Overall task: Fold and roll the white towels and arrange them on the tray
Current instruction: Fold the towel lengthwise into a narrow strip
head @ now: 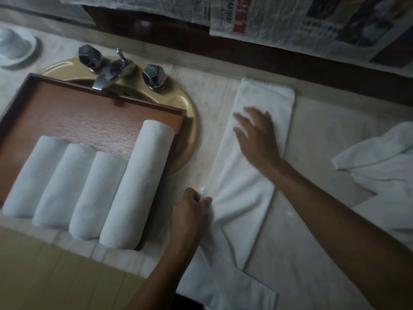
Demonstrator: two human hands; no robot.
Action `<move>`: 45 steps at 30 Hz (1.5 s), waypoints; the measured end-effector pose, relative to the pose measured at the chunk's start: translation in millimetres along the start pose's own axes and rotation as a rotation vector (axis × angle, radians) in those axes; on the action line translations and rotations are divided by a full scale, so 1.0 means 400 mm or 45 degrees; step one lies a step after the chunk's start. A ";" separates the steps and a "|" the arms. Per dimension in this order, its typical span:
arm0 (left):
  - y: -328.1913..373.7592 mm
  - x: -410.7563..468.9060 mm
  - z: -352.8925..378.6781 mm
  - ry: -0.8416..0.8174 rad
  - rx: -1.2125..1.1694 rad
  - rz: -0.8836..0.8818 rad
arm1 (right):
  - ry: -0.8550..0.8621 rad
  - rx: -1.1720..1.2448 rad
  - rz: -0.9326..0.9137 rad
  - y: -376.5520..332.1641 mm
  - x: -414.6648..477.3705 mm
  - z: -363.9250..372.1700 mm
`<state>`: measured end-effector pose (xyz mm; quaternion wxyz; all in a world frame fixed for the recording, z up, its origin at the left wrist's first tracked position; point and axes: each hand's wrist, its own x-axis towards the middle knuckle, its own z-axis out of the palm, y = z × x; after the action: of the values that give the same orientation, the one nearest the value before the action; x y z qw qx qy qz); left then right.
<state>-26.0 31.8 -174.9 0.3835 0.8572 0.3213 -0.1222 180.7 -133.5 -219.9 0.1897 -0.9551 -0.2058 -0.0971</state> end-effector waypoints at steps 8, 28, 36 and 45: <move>0.000 -0.017 -0.027 -0.517 -0.640 -0.275 | -0.332 -0.211 -0.003 -0.004 -0.061 0.014; -0.006 -0.059 -0.042 -0.331 -0.064 0.040 | -0.323 -0.193 -0.044 -0.077 -0.182 0.011; 0.011 -0.106 -0.059 -0.949 -0.742 -0.411 | -0.323 -0.205 -0.059 -0.042 -0.130 0.020; -0.122 -0.124 -0.052 -0.323 0.326 0.099 | -0.305 -0.216 -0.058 -0.039 -0.130 0.026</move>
<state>-96.2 48.8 -166.5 0.3130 0.8885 0.2188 -0.2545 128.6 -134.6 -237.9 0.0800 -0.9675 -0.2397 -0.0038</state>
